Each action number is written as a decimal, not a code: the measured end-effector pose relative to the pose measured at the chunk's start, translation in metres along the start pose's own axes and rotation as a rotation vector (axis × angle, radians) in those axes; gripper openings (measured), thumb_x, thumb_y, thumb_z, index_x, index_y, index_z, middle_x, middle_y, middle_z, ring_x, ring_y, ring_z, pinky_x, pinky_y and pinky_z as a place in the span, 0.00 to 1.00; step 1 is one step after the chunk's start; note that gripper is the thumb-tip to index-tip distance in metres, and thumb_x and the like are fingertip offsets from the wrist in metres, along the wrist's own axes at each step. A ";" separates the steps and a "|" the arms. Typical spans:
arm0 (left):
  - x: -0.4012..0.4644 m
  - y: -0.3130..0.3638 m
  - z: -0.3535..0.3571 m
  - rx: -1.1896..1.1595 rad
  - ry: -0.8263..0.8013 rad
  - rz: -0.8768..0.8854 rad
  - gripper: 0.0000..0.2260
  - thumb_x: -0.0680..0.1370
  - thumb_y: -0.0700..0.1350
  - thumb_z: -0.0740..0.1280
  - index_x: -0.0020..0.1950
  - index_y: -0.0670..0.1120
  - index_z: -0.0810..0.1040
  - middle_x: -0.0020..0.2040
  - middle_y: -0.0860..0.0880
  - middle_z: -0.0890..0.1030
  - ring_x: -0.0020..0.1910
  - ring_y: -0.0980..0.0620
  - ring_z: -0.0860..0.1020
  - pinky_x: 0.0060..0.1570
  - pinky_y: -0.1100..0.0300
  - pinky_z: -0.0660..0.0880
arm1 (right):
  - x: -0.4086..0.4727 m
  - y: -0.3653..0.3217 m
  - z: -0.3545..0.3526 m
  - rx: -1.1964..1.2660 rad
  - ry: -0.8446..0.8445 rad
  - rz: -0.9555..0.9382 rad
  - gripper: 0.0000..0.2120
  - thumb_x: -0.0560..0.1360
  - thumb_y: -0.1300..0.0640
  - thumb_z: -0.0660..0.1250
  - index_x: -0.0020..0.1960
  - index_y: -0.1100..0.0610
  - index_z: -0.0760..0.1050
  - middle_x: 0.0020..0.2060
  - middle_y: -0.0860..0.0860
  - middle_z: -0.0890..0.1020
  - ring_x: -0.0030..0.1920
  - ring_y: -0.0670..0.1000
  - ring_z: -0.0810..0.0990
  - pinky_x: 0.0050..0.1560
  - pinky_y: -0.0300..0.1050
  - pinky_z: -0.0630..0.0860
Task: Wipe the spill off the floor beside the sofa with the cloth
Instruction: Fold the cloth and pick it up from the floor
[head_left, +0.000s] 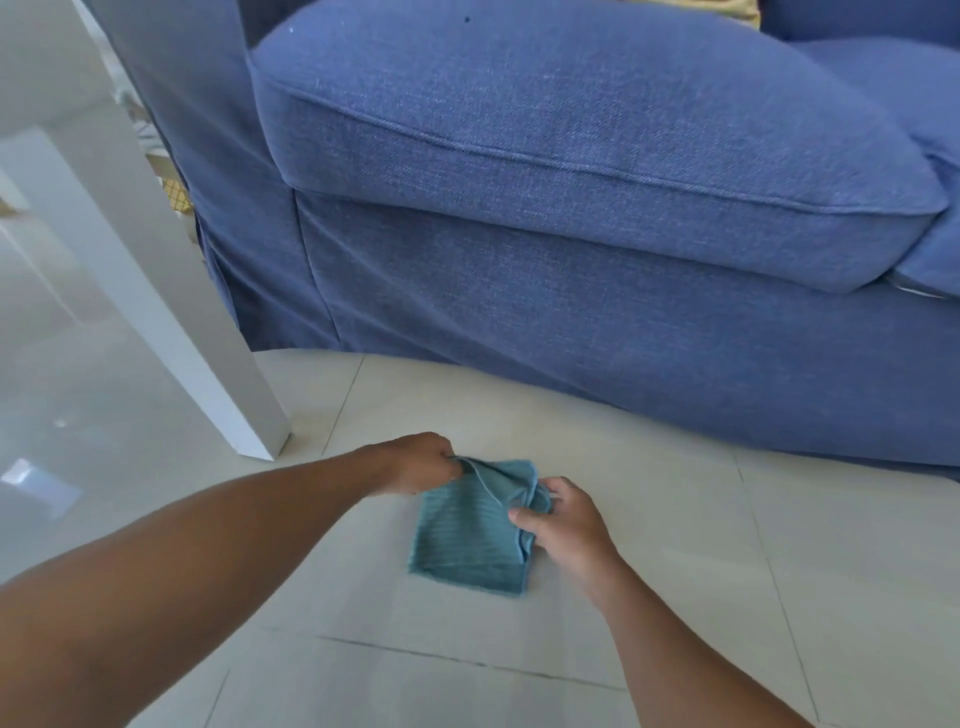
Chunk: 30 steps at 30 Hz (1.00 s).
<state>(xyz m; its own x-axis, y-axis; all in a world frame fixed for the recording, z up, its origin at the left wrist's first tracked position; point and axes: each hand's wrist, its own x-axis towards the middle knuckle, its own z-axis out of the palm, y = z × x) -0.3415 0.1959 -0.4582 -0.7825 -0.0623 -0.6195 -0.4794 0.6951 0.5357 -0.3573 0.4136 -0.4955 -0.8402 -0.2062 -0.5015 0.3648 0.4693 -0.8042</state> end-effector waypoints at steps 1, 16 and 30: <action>-0.004 -0.003 -0.003 -0.093 0.015 -0.008 0.13 0.79 0.54 0.63 0.49 0.45 0.77 0.46 0.47 0.78 0.45 0.48 0.76 0.49 0.54 0.76 | 0.002 -0.001 0.001 0.033 -0.035 0.030 0.15 0.64 0.59 0.79 0.50 0.56 0.83 0.44 0.55 0.89 0.46 0.57 0.88 0.56 0.59 0.82; -0.076 0.026 -0.058 -0.551 0.373 0.244 0.19 0.78 0.34 0.68 0.62 0.50 0.69 0.58 0.43 0.78 0.41 0.50 0.80 0.30 0.62 0.77 | -0.010 -0.111 -0.005 0.363 0.030 -0.152 0.17 0.75 0.66 0.71 0.58 0.47 0.78 0.41 0.53 0.86 0.40 0.53 0.85 0.45 0.50 0.82; -0.299 0.074 -0.255 -0.527 0.897 0.085 0.21 0.72 0.30 0.73 0.62 0.46 0.76 0.47 0.46 0.74 0.38 0.52 0.76 0.23 0.64 0.78 | -0.097 -0.385 0.072 0.238 -0.475 -0.577 0.11 0.75 0.69 0.71 0.52 0.56 0.81 0.50 0.60 0.84 0.46 0.57 0.83 0.55 0.54 0.81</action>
<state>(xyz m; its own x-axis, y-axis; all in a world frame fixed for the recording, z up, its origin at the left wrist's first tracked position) -0.2447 0.0834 -0.0869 -0.7262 -0.6868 -0.0295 -0.3526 0.3354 0.8736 -0.3871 0.1909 -0.1605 -0.6811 -0.7318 -0.0233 0.0439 -0.0090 -0.9990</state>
